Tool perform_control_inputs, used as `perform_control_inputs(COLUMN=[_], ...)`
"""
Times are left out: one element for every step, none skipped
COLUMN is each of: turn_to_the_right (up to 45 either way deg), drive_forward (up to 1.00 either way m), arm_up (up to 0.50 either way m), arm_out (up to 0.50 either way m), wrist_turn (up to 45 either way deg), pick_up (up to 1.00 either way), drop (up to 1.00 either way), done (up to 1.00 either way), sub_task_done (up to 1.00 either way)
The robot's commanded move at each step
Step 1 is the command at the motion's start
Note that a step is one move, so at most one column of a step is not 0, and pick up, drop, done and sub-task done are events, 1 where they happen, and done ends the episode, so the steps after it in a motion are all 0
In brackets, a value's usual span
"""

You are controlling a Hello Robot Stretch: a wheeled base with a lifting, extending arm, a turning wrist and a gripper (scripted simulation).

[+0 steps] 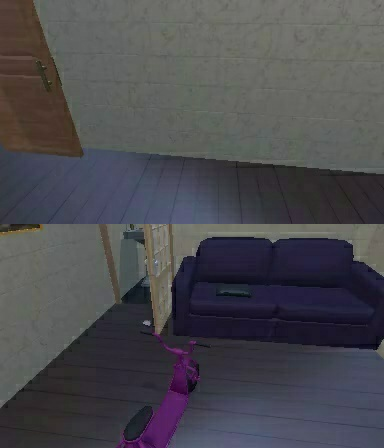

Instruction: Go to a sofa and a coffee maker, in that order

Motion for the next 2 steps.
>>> perform_control_inputs(turn_to_the_right=[21.0, 0.0], drive_forward=[0.0, 1.0], arm_up=[0.0, 0.0], arm_out=[0.0, 0.0], wrist_turn=[0.0, 0.0], pick_up=[0.0, 0.0], drop=[0.0, 0.0], done=[0.0, 0.0], sub_task_done=[0.0, 0.0])
